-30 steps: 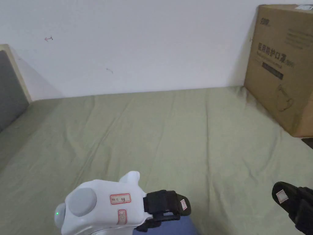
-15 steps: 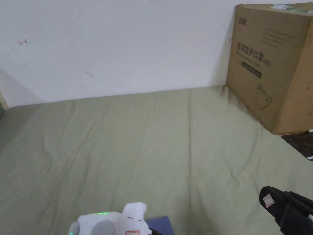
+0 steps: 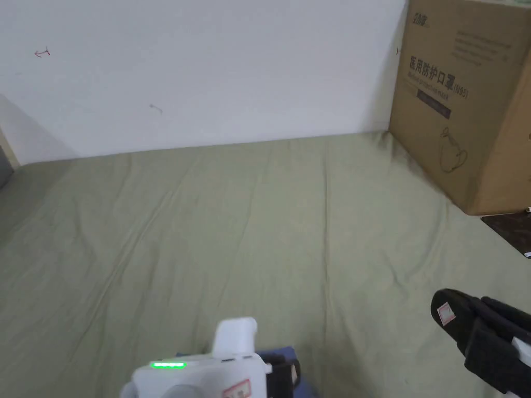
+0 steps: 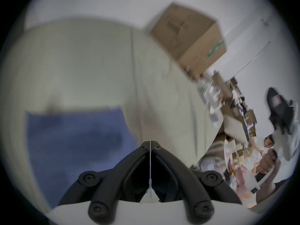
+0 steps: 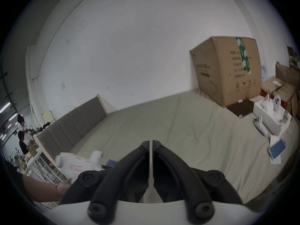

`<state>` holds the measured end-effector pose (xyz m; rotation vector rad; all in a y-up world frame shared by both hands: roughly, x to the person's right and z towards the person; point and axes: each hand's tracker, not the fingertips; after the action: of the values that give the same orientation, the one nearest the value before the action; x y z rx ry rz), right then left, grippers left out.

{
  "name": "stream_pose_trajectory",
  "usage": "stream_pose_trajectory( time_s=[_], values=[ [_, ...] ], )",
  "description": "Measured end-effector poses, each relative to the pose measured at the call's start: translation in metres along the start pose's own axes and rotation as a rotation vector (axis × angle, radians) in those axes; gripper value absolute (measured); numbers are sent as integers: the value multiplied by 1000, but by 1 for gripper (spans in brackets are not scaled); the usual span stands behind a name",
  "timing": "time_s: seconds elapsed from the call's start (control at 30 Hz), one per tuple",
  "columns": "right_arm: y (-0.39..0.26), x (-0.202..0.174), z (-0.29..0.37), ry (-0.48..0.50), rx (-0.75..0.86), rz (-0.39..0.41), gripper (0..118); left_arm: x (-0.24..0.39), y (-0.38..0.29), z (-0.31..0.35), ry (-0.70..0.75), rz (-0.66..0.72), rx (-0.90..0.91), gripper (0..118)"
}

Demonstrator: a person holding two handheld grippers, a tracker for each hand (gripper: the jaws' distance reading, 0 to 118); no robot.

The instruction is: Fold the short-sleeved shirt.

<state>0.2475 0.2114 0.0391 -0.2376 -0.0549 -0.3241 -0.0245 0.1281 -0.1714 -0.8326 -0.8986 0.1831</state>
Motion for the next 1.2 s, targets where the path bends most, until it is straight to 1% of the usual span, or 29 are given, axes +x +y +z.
stream_pose_trajectory(
  time_s=[0.07,0.1,0.2,0.23,0.27,0.37,0.47,0.5,0.53,0.57,0.67,0.77,0.87,1.07,1.1,1.13,1.17,1.2],
  values=[
    [16,-15,6,-3,75,46,2,14,20,57,24,-53,202,0],
    [23,-21,8,-1,111,55,2,32,33,87,55,-83,294,0],
    [46,-39,13,9,235,86,2,59,51,155,199,-236,551,0],
    [53,-45,12,6,274,103,2,65,56,172,267,-277,633,0],
    [58,-50,10,-1,305,114,2,72,57,188,339,-295,694,0],
    [67,-64,4,-49,356,128,2,74,54,212,419,-330,811,0],
    [60,-64,-10,-68,381,132,2,67,46,211,520,-322,827,0],
    [56,-63,-15,-91,383,132,2,59,44,201,501,-313,823,0],
    [50,-60,-21,-132,379,123,2,53,41,193,516,-300,814,0],
    [45,-57,-25,-153,368,103,2,48,38,185,545,-283,790,0],
    [35,-49,-30,-207,333,66,2,41,32,167,572,-294,726,0],
    [31,-42,-25,-217,326,59,2,40,26,164,541,-267,728,0],
    [32,-38,-21,-246,325,72,2,41,27,159,565,-282,723,0],
    [34,-34,-20,-262,325,52,2,37,28,152,582,-264,703,0],
    [32,-35,-23,-248,311,47,2,34,29,153,573,-250,693,0],
    [27,-36,-31,-189,257,20,2,29,29,154,541,-222,671,0],
    [19,-36,-45,-101,160,-19,2,22,29,155,509,-198,646,0],
    [10,-35,-63,-15,14,-60,2,15,29,155,479,-178,615,0]
  ],
)
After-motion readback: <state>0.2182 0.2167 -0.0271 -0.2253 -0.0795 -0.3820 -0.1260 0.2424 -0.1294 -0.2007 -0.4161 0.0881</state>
